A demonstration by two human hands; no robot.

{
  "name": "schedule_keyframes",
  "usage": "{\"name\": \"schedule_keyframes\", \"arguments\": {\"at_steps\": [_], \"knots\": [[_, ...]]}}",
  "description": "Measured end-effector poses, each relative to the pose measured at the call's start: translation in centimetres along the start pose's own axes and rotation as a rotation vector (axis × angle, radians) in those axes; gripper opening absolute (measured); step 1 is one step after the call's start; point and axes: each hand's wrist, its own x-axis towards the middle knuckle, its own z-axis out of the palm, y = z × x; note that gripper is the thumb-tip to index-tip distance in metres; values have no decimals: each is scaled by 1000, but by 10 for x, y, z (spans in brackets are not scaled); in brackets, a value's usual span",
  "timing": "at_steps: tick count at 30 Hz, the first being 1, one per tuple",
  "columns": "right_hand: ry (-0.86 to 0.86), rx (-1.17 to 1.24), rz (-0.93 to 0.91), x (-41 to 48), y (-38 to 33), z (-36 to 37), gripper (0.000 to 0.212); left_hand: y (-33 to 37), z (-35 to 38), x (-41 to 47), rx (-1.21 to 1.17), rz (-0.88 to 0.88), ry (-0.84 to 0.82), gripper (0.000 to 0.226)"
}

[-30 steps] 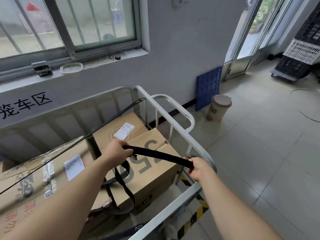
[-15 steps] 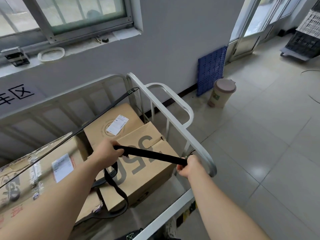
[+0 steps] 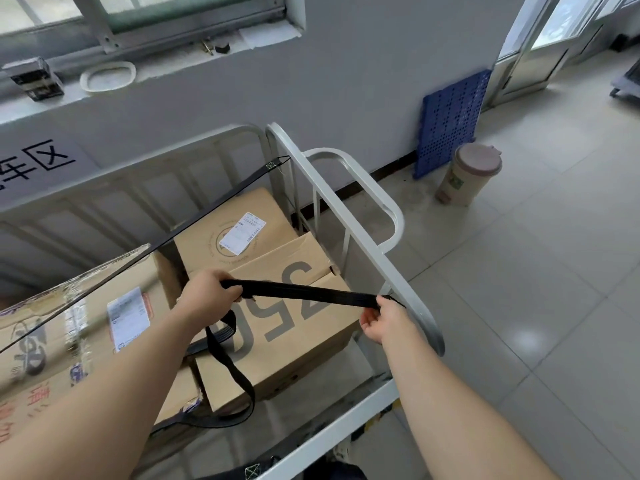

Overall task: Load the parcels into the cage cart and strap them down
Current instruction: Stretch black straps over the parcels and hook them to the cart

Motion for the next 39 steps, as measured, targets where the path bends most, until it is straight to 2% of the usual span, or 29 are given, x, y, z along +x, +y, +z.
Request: {"name": "schedule_keyframes", "arguments": {"at_steps": [5,11,18,22,28,30,34,39], "knots": [[-93,-73,8,-4,0,20,27,-15,-13,1,-32,-56,87,12],[-76,-162,-11,-4,2,37,30,-27,-16,-6,-145,-71,74,9],[-152,-170,-45,-34,22,55,31,-54,-30,-28,-215,-44,76,23],[-213,-229,-72,-67,58,80,31,-80,-60,-48,-217,-49,56,34],[-337,-266,-99,-142,142,126,26,-139,-128,-88,-184,58,-28,31],[-382,-301,-117,-169,174,143,24,-165,-149,-101,-191,87,-12,36],[-466,-338,-161,-220,234,175,15,-216,-185,-123,-232,110,36,31],[-510,-427,-167,-261,291,203,17,-260,-216,-137,-288,136,81,31]]}}
